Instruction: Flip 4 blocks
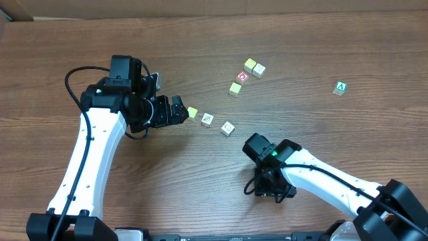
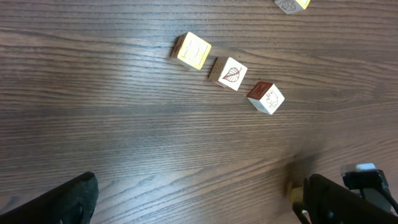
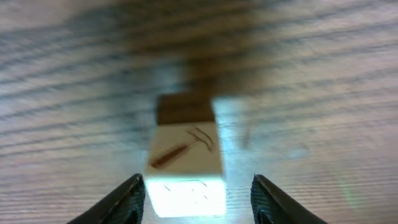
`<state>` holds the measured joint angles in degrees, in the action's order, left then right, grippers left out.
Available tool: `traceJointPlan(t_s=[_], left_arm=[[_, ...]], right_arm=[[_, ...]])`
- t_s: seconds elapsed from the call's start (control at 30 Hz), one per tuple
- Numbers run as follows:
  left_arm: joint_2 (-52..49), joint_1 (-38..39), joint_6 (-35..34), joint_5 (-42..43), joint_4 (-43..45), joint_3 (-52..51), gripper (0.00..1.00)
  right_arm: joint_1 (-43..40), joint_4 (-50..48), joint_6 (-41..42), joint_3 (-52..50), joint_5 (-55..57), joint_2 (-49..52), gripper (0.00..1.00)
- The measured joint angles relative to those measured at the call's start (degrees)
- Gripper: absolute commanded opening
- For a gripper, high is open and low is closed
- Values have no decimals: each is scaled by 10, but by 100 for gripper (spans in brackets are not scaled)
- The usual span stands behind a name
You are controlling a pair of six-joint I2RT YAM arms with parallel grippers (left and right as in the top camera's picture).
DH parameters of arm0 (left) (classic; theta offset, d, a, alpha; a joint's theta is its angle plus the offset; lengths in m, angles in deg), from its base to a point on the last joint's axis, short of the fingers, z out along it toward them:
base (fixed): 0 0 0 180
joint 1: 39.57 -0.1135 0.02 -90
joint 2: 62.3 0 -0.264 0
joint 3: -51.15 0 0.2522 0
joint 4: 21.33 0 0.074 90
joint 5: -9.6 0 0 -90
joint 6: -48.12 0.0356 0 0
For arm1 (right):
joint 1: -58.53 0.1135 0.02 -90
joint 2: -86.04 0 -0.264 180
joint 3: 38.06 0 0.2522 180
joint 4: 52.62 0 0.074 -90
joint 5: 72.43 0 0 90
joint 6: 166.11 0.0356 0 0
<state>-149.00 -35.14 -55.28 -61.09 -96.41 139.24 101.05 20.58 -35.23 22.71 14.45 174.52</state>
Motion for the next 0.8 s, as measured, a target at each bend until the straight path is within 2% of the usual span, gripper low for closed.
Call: traceJointPlan(t_s=[0.17, 0.2, 0.33, 0.43, 0.5, 0.63, 0.8], left_arm=[[0, 0, 0, 0, 0, 0, 100], [0, 0, 0, 0, -1, 0, 100], [0, 0, 0, 0, -5, 0, 100], [0, 1, 1, 0, -4, 0, 87], [-1, 10, 6, 0, -2, 0, 82], [-12, 45, 25, 0, 12, 1, 81], [-57, 116, 66, -1, 56, 1, 86]], right_arm=[[0, 76, 6, 75, 41, 0, 72], [0, 92, 8, 102, 50, -1, 100], [0, 152, 8, 221, 76, -4, 100], [0, 198, 9, 322, 87, -6, 100], [0, 233, 12, 393, 91, -8, 100], [0, 289, 17, 512, 96, -18, 100], [0, 360, 20, 637, 96, -49, 100]])
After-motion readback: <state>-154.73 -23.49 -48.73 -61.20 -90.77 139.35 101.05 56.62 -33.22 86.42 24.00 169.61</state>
